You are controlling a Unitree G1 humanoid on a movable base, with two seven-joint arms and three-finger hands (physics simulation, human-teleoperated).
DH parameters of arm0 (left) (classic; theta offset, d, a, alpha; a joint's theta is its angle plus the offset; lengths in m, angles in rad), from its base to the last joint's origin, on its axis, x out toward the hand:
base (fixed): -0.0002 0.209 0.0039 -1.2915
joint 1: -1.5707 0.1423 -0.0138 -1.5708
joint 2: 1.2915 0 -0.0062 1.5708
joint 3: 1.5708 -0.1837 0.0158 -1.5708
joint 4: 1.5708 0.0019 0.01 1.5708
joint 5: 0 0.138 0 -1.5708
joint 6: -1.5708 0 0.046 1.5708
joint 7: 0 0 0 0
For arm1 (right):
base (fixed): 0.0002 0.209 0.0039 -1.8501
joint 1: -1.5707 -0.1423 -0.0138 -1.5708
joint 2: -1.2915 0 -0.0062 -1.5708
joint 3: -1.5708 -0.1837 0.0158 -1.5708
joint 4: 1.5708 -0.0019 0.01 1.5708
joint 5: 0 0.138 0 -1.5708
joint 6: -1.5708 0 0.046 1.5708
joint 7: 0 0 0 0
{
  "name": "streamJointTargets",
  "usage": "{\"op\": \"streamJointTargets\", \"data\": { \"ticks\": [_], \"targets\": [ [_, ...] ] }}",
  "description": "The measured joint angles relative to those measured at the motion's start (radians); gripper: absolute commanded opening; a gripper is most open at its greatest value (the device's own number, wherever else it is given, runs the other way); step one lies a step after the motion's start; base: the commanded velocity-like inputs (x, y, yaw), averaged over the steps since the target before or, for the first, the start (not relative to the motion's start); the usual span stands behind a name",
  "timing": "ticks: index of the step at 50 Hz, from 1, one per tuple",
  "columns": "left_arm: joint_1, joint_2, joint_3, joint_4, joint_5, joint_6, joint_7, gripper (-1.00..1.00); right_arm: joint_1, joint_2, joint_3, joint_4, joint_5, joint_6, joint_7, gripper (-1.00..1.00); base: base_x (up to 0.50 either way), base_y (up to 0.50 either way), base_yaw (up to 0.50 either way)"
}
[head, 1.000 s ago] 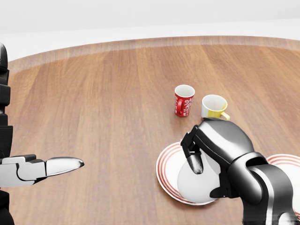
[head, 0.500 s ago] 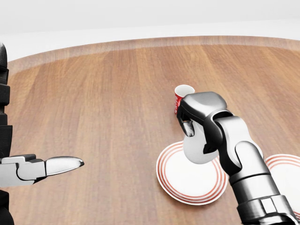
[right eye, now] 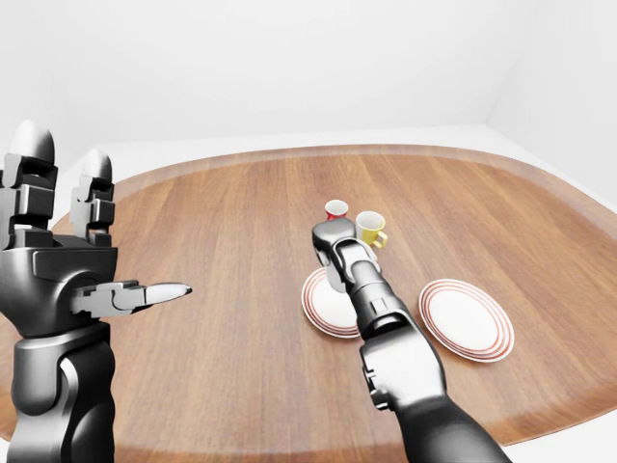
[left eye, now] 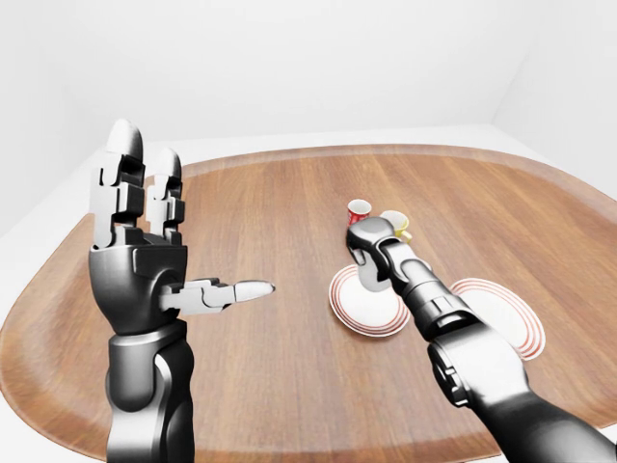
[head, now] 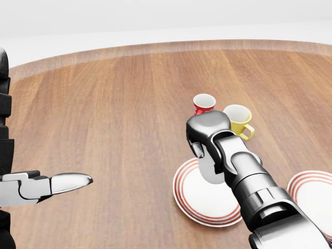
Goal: Put the white mug on the left plate.
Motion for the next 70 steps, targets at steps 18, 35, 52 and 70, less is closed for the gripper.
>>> {"op": "streamJointTargets", "data": {
  "ticks": [18,35,52,70],
  "targets": [
    [0.001,0.000,-0.001,0.006,0.000,0.000,0.000,0.89,-0.025,0.018,0.008,0.108,0.006,0.000,-0.063,-1.00,0.00,0.00,0.00],
    [-0.001,0.001,0.002,0.002,-0.002,0.000,0.000,0.90,-0.005,0.028,0.015,0.138,-0.001,0.000,-0.093,-1.00,0.00,0.00,0.00],
    [-0.005,0.002,0.005,0.002,-0.004,0.000,0.001,0.89,0.014,0.042,0.021,0.151,-0.013,0.000,-0.111,-1.00,0.00,0.00,0.00],
    [-0.003,0.002,0.005,0.003,-0.004,0.000,0.002,0.90,0.032,0.052,0.026,0.157,-0.029,0.000,-0.124,-1.00,0.00,0.00,0.00]
  ]
}}
